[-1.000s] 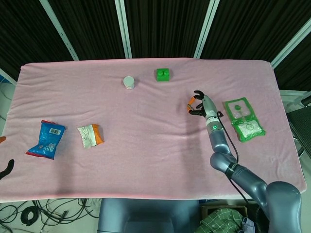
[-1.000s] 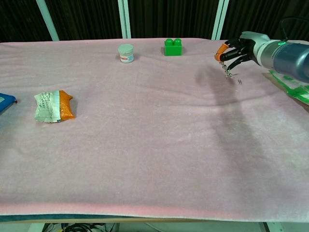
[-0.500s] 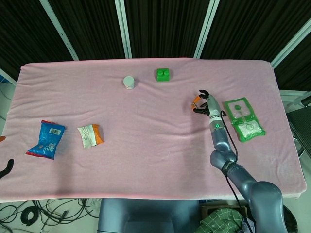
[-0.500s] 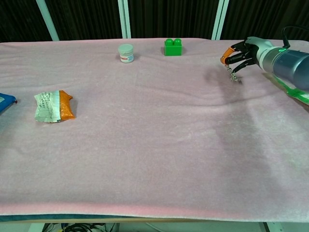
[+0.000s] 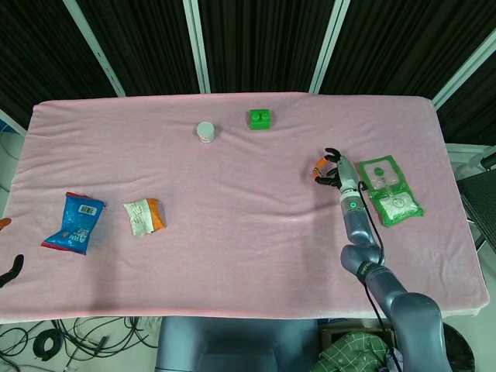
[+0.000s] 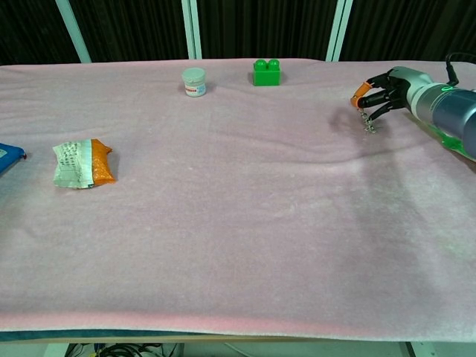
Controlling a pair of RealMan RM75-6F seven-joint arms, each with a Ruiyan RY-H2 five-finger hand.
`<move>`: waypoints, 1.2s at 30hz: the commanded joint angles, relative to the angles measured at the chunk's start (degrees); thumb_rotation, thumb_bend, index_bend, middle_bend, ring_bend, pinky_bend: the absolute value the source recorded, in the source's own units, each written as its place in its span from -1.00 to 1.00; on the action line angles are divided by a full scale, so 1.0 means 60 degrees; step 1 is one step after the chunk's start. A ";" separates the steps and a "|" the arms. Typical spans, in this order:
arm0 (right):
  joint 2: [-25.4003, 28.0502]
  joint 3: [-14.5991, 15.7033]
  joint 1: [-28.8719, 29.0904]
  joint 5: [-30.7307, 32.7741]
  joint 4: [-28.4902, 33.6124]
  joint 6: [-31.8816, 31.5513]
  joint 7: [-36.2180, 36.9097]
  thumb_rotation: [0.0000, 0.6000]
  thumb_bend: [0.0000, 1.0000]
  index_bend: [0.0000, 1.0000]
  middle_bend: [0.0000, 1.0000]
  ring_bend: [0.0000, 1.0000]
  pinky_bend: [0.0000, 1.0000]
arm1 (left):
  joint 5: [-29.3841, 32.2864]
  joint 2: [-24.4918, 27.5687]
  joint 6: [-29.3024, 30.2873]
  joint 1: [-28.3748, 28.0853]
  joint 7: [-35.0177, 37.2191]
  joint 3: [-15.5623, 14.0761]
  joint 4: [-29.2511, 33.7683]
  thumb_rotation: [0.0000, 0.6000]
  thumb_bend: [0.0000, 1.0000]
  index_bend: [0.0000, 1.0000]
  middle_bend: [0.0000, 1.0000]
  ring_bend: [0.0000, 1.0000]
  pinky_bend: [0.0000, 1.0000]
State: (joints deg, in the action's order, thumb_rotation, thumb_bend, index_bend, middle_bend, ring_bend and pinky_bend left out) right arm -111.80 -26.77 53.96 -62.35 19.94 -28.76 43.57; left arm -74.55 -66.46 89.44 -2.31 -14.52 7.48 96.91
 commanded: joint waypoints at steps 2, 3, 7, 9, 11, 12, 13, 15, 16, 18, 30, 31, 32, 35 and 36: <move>-0.0096 0.0054 0.0012 -0.0113 -0.0202 0.0078 0.0234 1.00 -0.23 0.22 -0.78 -0.70 -0.25 | 0.0010 -0.0011 -0.0024 -0.0012 -0.0015 -0.0002 -0.0009 1.00 -0.40 -0.51 -0.91 -1.00 -1.00; -0.0115 0.0058 0.0014 -0.0127 -0.0249 0.0091 0.0279 1.00 -0.23 0.22 -0.78 -0.70 -0.25 | 0.0016 -0.0013 -0.0033 -0.0017 -0.0016 0.0001 -0.0012 1.00 -0.40 -0.51 -0.91 -1.00 -1.00; -0.0169 0.0066 0.0034 -0.0189 -0.0385 0.0085 0.0461 1.00 -0.24 0.22 -0.78 -0.70 -0.25 | 0.0024 -0.0021 -0.0024 -0.0018 -0.0022 0.0010 -0.0019 1.00 -0.40 -0.51 -0.91 -1.00 -1.00; -0.0184 0.0091 0.0035 -0.0245 -0.0438 0.0063 0.0558 1.00 -0.23 0.22 -0.78 -0.70 -0.25 | 0.0023 -0.0024 -0.0013 -0.0015 -0.0028 0.0010 -0.0019 1.00 -0.40 -0.51 -0.91 -1.00 -1.00; -0.0200 0.0112 0.0040 -0.0292 -0.0502 0.0051 0.0649 1.00 -0.23 0.22 -0.78 -0.70 -0.25 | 0.0019 -0.0029 -0.0005 -0.0014 -0.0039 0.0010 -0.0019 1.00 -0.40 -0.51 -0.91 -1.00 -1.00; -0.0205 0.0116 0.0042 -0.0311 -0.0532 0.0034 0.0708 1.00 -0.23 0.22 -0.78 -0.70 -0.25 | 0.0019 -0.0032 -0.0002 -0.0012 -0.0044 0.0008 -0.0019 1.00 -0.40 -0.51 -0.91 -1.00 -1.00; -0.0213 0.0127 0.0042 -0.0341 -0.0571 0.0009 0.0781 1.00 -0.23 0.22 -0.78 -0.70 -0.25 | 0.0018 -0.0037 -0.0001 -0.0013 -0.0049 0.0008 -0.0020 1.00 -0.40 -0.51 -0.91 -1.00 -1.00; -0.0228 0.0151 0.0033 -0.0383 -0.0636 -0.0010 0.0857 1.00 -0.23 0.22 -0.78 -0.70 -0.25 | 0.0017 -0.0044 -0.0003 -0.0015 -0.0060 0.0006 -0.0025 1.00 -0.40 -0.51 -0.91 -1.00 -1.00; -0.0226 0.0163 0.0030 -0.0405 -0.0649 -0.0016 0.0906 1.00 -0.23 0.22 -0.78 -0.70 -0.25 | 0.0019 -0.0049 -0.0005 -0.0018 -0.0069 0.0005 -0.0025 1.00 -0.40 -0.51 -0.91 -1.00 -1.00; -0.0215 0.0186 0.0021 -0.0448 -0.0666 -0.0026 0.1004 1.00 -0.23 0.22 -0.78 -0.70 -0.25 | 0.0036 -0.0060 -0.0029 -0.0030 -0.0088 0.0007 -0.0035 1.00 -0.40 -0.51 -0.91 -1.00 -1.00; -0.0200 0.0289 0.0015 -0.0631 -0.0859 -0.0114 0.1416 1.00 -0.23 0.22 -0.78 -0.70 -0.25 | 0.0058 -0.0092 -0.0012 -0.0038 -0.0160 0.0017 -0.0043 1.00 -0.40 -0.51 -0.91 -1.00 -1.00; -0.0186 0.0298 0.0010 -0.0649 -0.0847 -0.0149 0.1449 1.00 -0.23 0.22 -0.78 -0.70 -0.25 | 0.0056 -0.0092 -0.0018 -0.0041 -0.0160 0.0015 -0.0047 1.00 -0.40 -0.51 -0.91 -1.00 -1.00; -0.0170 0.0309 0.0002 -0.0670 -0.0826 -0.0189 0.1486 1.00 -0.23 0.22 -0.78 -0.70 -0.25 | 0.0059 -0.0093 -0.0029 -0.0046 -0.0161 0.0014 -0.0052 1.00 -0.40 -0.51 -0.91 -1.00 -1.00; -0.0117 0.0354 -0.0041 -0.0735 -0.0746 -0.0303 0.1565 1.00 -0.23 0.22 -0.78 -0.70 -0.25 | 0.0077 -0.0095 -0.0069 -0.0060 -0.0159 0.0012 -0.0062 1.00 -0.40 -0.51 -0.91 -1.00 -1.00; -0.0094 0.0376 -0.0057 -0.0764 -0.0702 -0.0346 0.1583 1.00 -0.23 0.22 -0.78 -0.70 -0.25 | 0.0067 -0.0092 -0.0069 -0.0062 -0.0158 0.0010 -0.0061 1.00 -0.40 -0.51 -0.91 -1.00 -1.00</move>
State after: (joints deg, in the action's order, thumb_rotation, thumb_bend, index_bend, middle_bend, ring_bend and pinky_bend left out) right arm -112.50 -24.65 53.72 -66.77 15.51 -30.61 52.96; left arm -74.10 -67.02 89.02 -2.68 -15.47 7.55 96.54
